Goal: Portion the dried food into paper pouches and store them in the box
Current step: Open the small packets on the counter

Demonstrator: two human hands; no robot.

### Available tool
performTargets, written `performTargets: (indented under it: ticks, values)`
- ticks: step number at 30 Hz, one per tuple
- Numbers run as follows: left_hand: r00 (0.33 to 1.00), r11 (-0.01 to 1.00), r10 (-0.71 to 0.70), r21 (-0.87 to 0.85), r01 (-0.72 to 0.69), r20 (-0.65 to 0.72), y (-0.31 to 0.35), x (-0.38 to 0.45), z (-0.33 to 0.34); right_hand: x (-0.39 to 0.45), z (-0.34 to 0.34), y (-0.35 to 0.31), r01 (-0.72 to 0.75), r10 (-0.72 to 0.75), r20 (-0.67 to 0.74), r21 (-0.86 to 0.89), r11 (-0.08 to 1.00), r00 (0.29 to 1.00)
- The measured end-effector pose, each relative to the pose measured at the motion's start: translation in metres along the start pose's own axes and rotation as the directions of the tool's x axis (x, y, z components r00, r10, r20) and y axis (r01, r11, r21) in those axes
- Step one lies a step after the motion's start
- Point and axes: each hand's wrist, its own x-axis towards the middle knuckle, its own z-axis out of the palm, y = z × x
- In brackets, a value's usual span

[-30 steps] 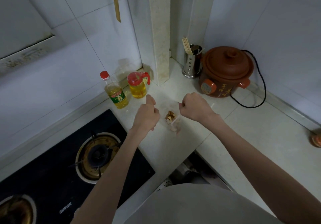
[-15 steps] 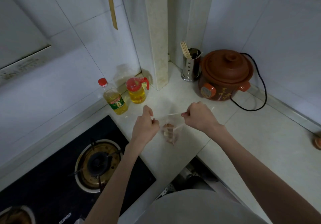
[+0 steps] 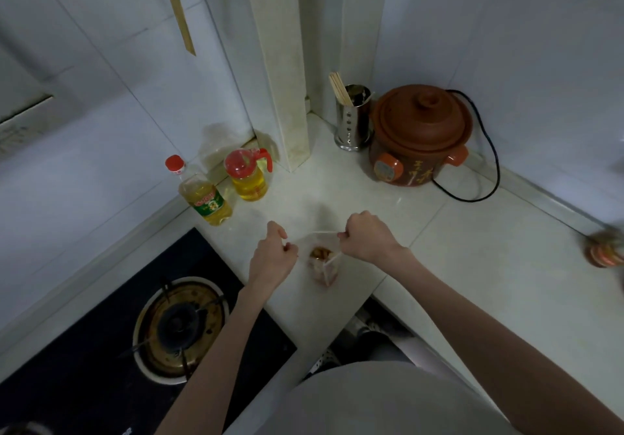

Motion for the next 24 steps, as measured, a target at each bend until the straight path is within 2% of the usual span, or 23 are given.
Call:
performTargets:
  ticks: [5,9,13,15,18,21,24]
  values:
    - [0.998,0.998,0.051,0.043,-0.052,0.030,0.003,-0.005,0.002,-0.008,-0.002,0.009,-0.035,0.029,0.046,0.120,0.992,0.999]
    - [0.986,0.987,0.155,0.049,-0.152,-0.056,0.018,-0.017,0.000,-0.022,-0.005,0.025,-0.051,0.050,0.014,0.210,0.976,0.999]
    - [0.918,0.938,0.346,0.073,-0.338,-0.193,0.050,-0.018,-0.008,-0.042,-0.007,0.056,-0.146,0.139,0.046,0.260,0.954,0.989]
    - [0.881,0.900,0.433,0.044,-0.433,-0.189,0.072,-0.016,-0.007,-0.054,-0.005,0.075,-0.188,0.174,0.076,0.280,0.941,0.982]
    - [0.851,0.852,0.520,-0.023,-0.523,-0.067,0.102,-0.018,0.012,-0.078,0.002,0.105,-0.279,0.260,0.102,0.338,0.899,0.960]
    - [0.809,0.817,0.572,-0.003,-0.577,0.138,0.117,-0.028,0.050,-0.109,0.015,0.137,-0.372,0.351,0.128,0.385,0.844,0.928]
    - [0.780,0.857,0.492,-0.055,-0.513,0.386,0.123,-0.034,0.093,-0.144,0.025,0.170,-0.454,0.420,0.177,0.423,0.784,0.890]
